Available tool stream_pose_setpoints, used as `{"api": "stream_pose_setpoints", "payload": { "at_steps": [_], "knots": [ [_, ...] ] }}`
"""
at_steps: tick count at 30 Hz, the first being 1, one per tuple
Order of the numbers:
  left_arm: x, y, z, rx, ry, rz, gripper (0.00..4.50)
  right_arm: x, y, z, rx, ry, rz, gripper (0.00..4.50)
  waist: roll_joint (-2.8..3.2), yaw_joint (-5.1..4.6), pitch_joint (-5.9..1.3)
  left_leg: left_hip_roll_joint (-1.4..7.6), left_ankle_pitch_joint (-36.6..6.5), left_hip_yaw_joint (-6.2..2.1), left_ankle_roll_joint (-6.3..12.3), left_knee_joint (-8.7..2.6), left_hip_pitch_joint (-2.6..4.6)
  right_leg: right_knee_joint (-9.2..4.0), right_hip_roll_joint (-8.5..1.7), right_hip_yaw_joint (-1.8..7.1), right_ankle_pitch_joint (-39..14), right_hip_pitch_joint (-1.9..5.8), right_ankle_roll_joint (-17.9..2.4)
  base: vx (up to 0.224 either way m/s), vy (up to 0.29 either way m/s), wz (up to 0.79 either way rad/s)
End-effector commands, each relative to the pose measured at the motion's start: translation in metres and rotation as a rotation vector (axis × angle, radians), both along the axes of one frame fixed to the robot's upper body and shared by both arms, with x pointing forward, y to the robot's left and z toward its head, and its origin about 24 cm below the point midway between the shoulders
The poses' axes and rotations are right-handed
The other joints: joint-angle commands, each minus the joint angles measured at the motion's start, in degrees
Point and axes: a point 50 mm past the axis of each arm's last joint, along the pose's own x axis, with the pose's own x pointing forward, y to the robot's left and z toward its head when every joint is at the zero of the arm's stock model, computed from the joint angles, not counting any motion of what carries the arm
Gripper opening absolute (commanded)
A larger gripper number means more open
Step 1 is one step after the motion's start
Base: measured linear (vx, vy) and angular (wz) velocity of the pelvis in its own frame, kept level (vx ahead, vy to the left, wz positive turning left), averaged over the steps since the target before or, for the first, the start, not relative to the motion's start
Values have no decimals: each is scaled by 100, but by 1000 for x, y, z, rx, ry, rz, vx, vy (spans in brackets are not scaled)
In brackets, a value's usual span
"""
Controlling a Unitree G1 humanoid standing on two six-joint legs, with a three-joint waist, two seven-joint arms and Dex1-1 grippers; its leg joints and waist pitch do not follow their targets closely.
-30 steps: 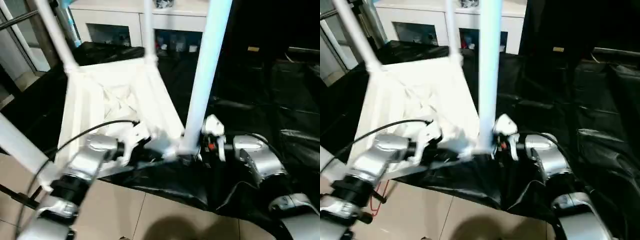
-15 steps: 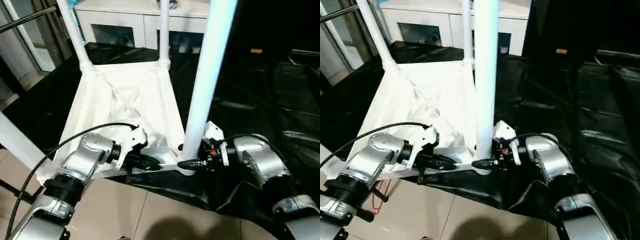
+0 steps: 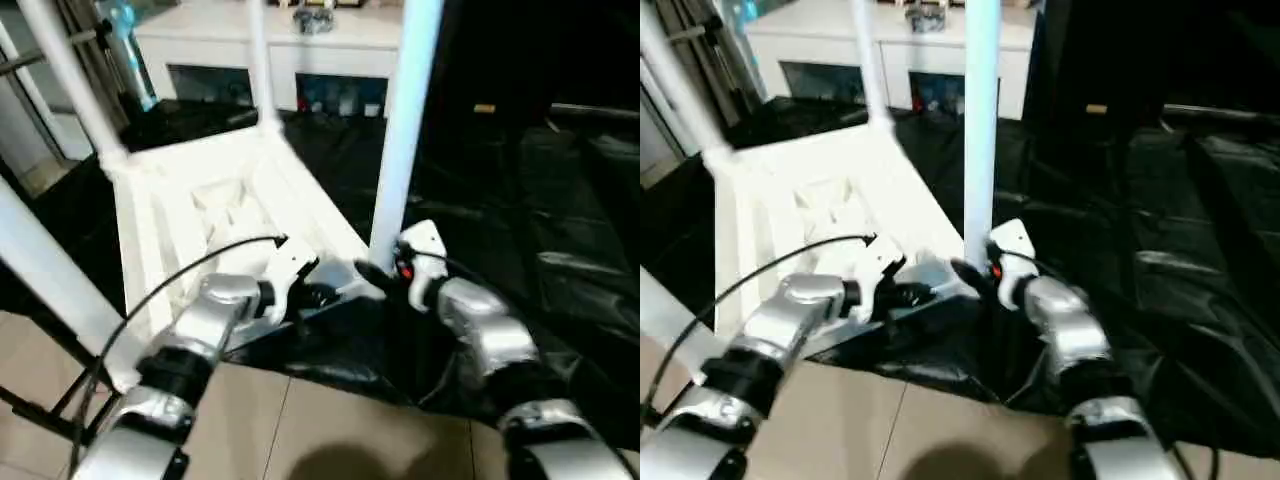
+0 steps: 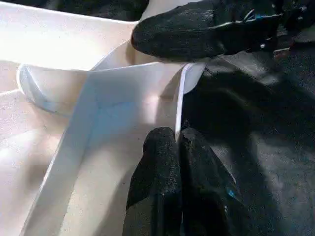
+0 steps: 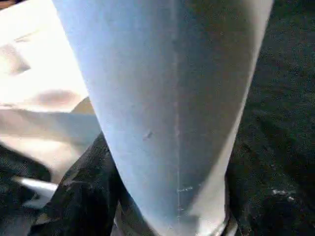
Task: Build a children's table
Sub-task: Rotate leg to tighten, then rotate table base
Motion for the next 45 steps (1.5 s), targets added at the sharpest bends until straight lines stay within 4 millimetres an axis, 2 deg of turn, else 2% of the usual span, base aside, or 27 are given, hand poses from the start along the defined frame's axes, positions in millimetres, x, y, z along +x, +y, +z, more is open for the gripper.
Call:
{"api": "stream_pose_setpoints", "payload": {
  "at_steps": [1, 2, 5, 8, 12, 15, 16, 17, 18, 19, 20, 22, 25, 27, 28, 30, 31, 32, 36, 37, 39, 40, 41, 42, 43, 44, 45],
  "knots": [
    [11, -19, 18, -31, -89, 32, 0, -21, 37, -29, -20, 128, 126, 256, -31, -51, -195, 23, -2529, -94, 50, -456, 76, -667, -225, 50, -3837, 68, -324, 0, 0, 0],
    [11, -19, 18, -24, -99, 26, 0, -20, 38, -27, -11, 114, 118, 256, -23, -61, -194, 25, -2580, -98, 52, -457, 81, -674, -226, 50, -3849, 59, -312, 0, 0, 0],
    [10, -19, 17, -11, -113, 5, 0, -17, 39, -23, 10, 89, 105, 327, -21, -77, -209, 44, -2656, -124, 63, -490, 60, -666, -233, 44, -3668, 79, -349, 0, 0, 0],
    [10, -18, 17, -10, -125, -2, 0, -15, 36, -17, 32, 66, 119, 353, -9, -82, -223, 79, -2613, -121, 80, -530, 35, -623, -231, 73, -3197, 99, -542, 0, 0, 0],
    [9, -17, 17, -19, -125, -11, 0, -12, 24, -7, 13, 19, 156, 363, -41, -59, -231, 78, -2503, -93, 137, -529, 18, -584, -237, 122, -2923, 112, -704, 0, 0, 0],
    [9, -17, 17, -18, -128, -17, 0, -13, 9, 2, 20, 3, 223, 363, -57, 30, -261, 97, -2100, -44, 264, -502, 16, -552, -240, 170, -2467, 128, -860, 0, 0, 0],
    [8, -16, 17, -17, -129, -25, 0, -17, -7, 9, -8, -15, 308, 363, -69, 80, -270, 112, -1918, -23, 328, -492, 15, -527, -229, 178, -2198, 143, -938, 0, 0, 0],
    [7, -16, 16, -16, -130, -30, 0, -21, -18, 14, -27, -20, 354, 363, -114, 93, -267, 109, -1824, -5, 380, -481, 3, -518, -213, 182, -2099, 162, -942, 0, 0, 0],
    [7, -15, 16, -16, -129, -33, 0, -23, -28, 17, -39, -19, 377, 363, -115, 136, -276, 121, -1678, -5, 480, -473, -19, -489, -227, 191, -1997, 195, -966, 0, 0, 0],
    [6, -15, 16, -17, -128, -39, 0, -27, -40, 22, -50, -20, 401, 363, -123, 152, -276, 115, -1520, -6, 541, -467, -73, -467, -245, 194, -1983, 216, -971, 0, 0, 0],
    [6, -15, 16, -17, -128, -40, 0, -27, -41, 23, -52, -21, 404, 363, -126, 163, -276, 114, -1446, -12, 552, -468, -89, -463, -247, 189, -1986, 231, -955, 0, 0, 0],
    [5, -14, 15, -17, -132, -45, 0, -33, -61, 33, -62, -22, 436, 363, -131, 187, -290, 115, -1354, 2, 572, -442, -69, -474, -252, 184, -2006, 219, -964, 0, 0, 0],
    [4, -12, 16, -16, -164, -55, 0, -40, -81, 46, -47, -17, 452, 363, -157, 219, -314, 102, -1023, 2, 685, -395, -124, -417, -234, 176, -1631, 253, -1056, 0, 0, 0],
    [3, -13, 17, -23, -185, -61, 0, -44, -88, 51, -25, 8, 463, 363, -149, 232, -317, 114, -975, 17, 740, -369, -105, -389, -230, 182, -1517, 222, -1150, 0, 0, 0],
    [2, -14, 19, -41, -199, -73, 0, -48, -90, 53, -10, 30, 481, 363, -152, 259, -328, 117, -857, 14, 771, -359, -114, -372, -226, 178, -1396, 254, -1165, 0, 0, 0],
    [1, -17, 23, -82, -224, -74, 0, -54, -88, 53, 10, 61, 520, 363, -141, 262, -322, 133, -796, 11, 781, -361, -131, -345, -222, 171, -1253, 252, -1224, 0, 0, 0],
    [1, -19, 25, -109, -228, -64, 0, -56, -84, 52, 16, 64, 535, 363, -113, 271, -325, 133, -796, 15, 770, -359, -122, -345, -227, 172, -1224, 253, -1237, 0, 0, 0],
    [0, -20, 28, -138, -220, -54, 45, -56, -78, 50, 21, 54, 535, 369, -111, 277, -331, 144, -814, 22, 759, -355, -106, -341, -228, 177, -1146, 230, -1272, 0, 0, 0],
    [-3, -21, 35, -190, -179, -27, 61, -57, -62, 46, 65, 65, 549, 369, -112, 286, -344, 170, -729, 6, 672, -363, -102, -280, -229, 172, -790, 229, -1480, 0, 0, 0],
    [-5, -21, 37, -196, -176, -25, 91, -58, -59, 45, 69, 71, 559, 369, -112, 289, -329, 162, -782, 9, 660, -371, -110, -281, -224, 172, -854, 239, -1461, 0, 0, 0],
    [-8, -20, 39, -191, -180, -7, 98, -59, -53, 44, 73, 76, 574, 369, -125, 275, -318, 158, -846, 12, 642, -377, -120, -287, -228, 180, -936, 243, -1410, 0, 0, 0],
    [-13, -19, 41, -195, -181, 16, 100, -57, -47, 42, 80, 76, 576, 369, -140, 276, -323, 166, -880, 20, 612, -372, -96, -292, -234, 188, -995, 234, -1380, 0, 0, 0],
    [-19, -18, 41, -204, -174, 32, 122, -53, -44, 41, 78, 63, 555, 369, -135, 265, -302, 158, -937, 19, 584, -387, -113, -310, -234, 186, -1170, 232, -1331, 0, 0, 0],
    [-28, -17, 41, -212, -162, 48, 122, -43, -40, 39, 62, 33, 476, 369, -135, 264, -316, 171, -941, 16, 550, -384, -103, -298, -249, 191, -1181, 232, -1326, 0, 0, 0],
    [-33, -16, 40, -213, -154, 56, 136, -39, -39, 38, 57, 19, 436, 369, -145, 211, -293, 178, -886, -1, 464, -417, -145, -292, -269, 186, -1251, 227, -1351, 0, 0, 0],
    [-44, -14, 36, -205, -136, 73, 141, -26, -40, 36, 44, -1, 327, 369, -129, 201, -290, 161, -947, 6, 429, -420, -137, -314, -236, 173, -1399, 215, -1304, 0, 0, 0],
    [-44, -14, 36, -205, -136, 73, 144, -26, -40, 36, 44, -1, 327, 369, -167, 205, -305, 176, -950, 23, 393, -395, -88, -326, -239, 187, -1426, 180, -1286, 0, 0, 0]
  ]
}}
